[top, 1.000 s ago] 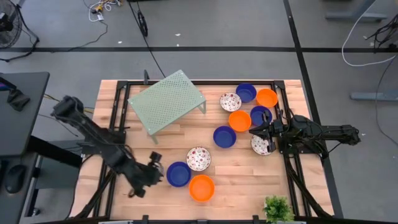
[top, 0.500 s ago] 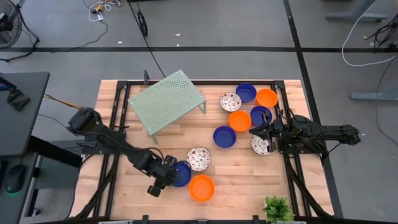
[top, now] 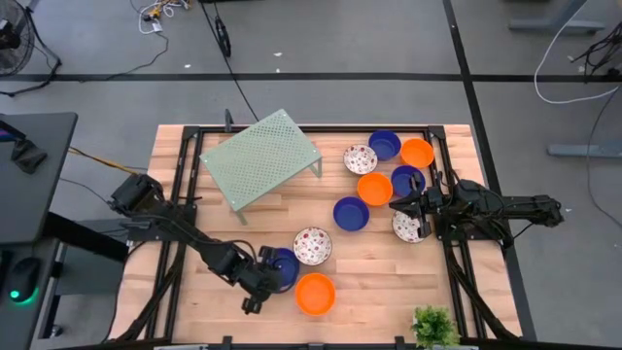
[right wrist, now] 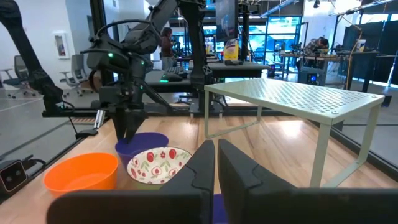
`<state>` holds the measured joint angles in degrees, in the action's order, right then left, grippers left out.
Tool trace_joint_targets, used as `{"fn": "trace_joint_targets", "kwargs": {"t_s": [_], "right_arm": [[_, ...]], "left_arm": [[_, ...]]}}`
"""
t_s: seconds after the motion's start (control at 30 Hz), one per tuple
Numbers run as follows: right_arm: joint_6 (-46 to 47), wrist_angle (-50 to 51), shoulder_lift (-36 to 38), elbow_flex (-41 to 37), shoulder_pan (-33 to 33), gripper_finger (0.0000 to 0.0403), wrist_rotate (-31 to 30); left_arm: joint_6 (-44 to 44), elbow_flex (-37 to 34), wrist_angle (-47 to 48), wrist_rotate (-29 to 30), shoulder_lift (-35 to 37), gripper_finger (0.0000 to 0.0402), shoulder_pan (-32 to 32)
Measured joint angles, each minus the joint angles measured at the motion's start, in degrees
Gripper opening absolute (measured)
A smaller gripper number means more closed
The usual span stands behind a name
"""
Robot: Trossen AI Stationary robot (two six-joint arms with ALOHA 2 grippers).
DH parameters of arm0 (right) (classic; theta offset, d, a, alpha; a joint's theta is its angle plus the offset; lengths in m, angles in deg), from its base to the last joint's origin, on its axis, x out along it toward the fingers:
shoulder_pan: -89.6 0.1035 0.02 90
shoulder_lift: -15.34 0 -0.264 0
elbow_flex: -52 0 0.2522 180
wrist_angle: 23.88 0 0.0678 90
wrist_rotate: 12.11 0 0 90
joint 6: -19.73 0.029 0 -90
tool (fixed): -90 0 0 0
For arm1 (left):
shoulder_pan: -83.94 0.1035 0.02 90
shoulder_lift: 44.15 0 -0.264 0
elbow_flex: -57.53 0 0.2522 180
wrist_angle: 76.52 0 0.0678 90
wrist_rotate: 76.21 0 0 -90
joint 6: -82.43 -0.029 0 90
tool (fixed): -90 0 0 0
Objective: Pick & Place Mini bowls
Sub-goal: Put the blue bowl on the shelf
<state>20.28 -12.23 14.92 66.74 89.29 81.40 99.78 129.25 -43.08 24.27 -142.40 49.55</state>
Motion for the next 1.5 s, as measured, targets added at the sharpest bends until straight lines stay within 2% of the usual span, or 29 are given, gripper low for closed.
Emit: {"fn": "trace_joint_targets", "kwargs": {"t_s": [0.1, 0.23, 0.33, 0.43, 0.57, 0.7, 0.8, 0.9, 1.2, 1.43, 1.5], "right_arm": [[0.0, 0.0, 0.0, 0.0, 0.0, 0.0023, 0.0], [0.0, 0.0, 0.0, 0.0, 0.0, 0.0023, 0.0], [0.0, 0.0, 0.0, 0.0, 0.0, 0.0023, 0.0], [0.0, 0.0, 0.0, 0.0, 0.0, 0.0023, 0.0], [0.0, 0.0, 0.0, 0.0, 0.0, 0.0023, 0.0], [0.0, 0.0, 0.0, 0.0, 0.0, 0.0023, 0.0], [0.0, 0.0, 0.0, 0.0, 0.0, 0.0023, 0.0], [0.0, 0.0, 0.0, 0.0, 0.0, 0.0023, 0.0], [0.0, 0.0, 0.0, 0.0, 0.0, 0.0023, 0.0], [0.0, 0.0, 0.0, 0.0, 0.0, 0.0023, 0.0], [0.0, 0.0, 0.0, 0.0, 0.0, 0.0023, 0.0]], "left_arm": [[0.1, 1.1, 0.0, 0.0, 0.0, 0.0062, 0.0], [0.4, 1.6, 0.1, -0.3, 0.0, 0.0015, 0.0], [0.6, 1.6, 0.1, -1.2, 0.0, 0.0009, 0.0], [1.6, 1.5, 0.1, -0.6, 0.0, 0.0037, 0.0], [1.9, 1.5, 0.0, -0.5, 0.0, 0.0102, 0.0], [3.1, 1.5, 0.0, -3.6, 0.0, 0.0163, 0.0], [3.8, 1.5, 0.3, -4.4, 0.0, 0.0179, -0.3], [4.3, 1.5, 1.0, -3.3, -0.3, 0.0164, -0.4], [4.2, 1.4, 2.0, -2.3, -1.5, 0.0064, -0.5], [3.8, 1.4, 1.4, -1.9, -1.5, 0.0012, -0.5], [4.0, 1.5, 1.5, -2.3, -1.2, 0.0008, -0.6]]}}
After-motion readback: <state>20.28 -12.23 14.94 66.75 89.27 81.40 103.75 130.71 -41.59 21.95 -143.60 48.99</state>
